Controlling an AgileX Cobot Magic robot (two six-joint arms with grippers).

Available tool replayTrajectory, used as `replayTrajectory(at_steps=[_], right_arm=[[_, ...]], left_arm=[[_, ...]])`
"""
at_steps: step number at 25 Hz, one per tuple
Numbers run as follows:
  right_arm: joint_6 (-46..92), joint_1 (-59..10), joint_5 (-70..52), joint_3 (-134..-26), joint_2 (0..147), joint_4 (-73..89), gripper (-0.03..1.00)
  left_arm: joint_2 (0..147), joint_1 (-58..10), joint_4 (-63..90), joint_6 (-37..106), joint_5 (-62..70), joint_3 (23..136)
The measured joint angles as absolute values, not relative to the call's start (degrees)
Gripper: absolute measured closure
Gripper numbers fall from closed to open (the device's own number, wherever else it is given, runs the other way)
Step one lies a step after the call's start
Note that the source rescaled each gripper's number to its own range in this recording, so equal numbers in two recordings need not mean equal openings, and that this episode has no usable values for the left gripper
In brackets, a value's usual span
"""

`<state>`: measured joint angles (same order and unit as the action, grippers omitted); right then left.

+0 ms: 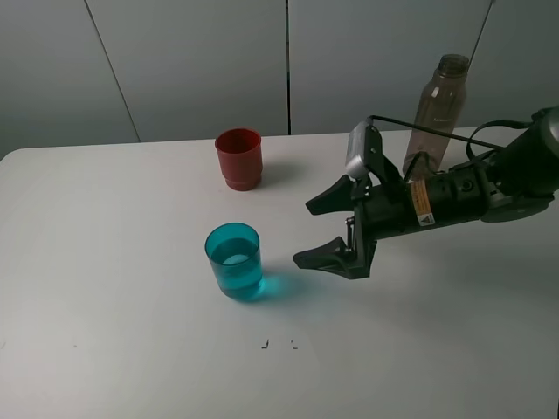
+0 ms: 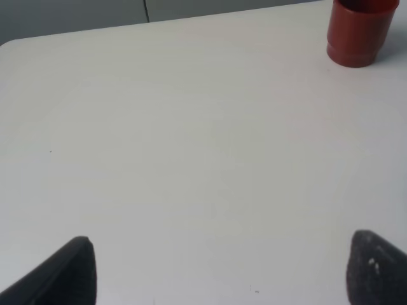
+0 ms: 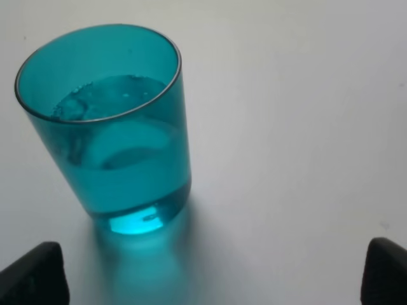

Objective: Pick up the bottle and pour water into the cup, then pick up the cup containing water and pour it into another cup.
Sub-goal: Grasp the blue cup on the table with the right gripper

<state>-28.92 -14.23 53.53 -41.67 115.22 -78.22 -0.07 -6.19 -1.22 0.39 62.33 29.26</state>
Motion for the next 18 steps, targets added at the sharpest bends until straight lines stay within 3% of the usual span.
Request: replayTrajectory(at_steps=[18], right_arm=[[-20.55, -21.15, 54.84, -48.68, 122.77, -75.64, -0.03]], left_arm=[[-0.07, -6.19, -1.22, 0.00, 62.33, 29.26]])
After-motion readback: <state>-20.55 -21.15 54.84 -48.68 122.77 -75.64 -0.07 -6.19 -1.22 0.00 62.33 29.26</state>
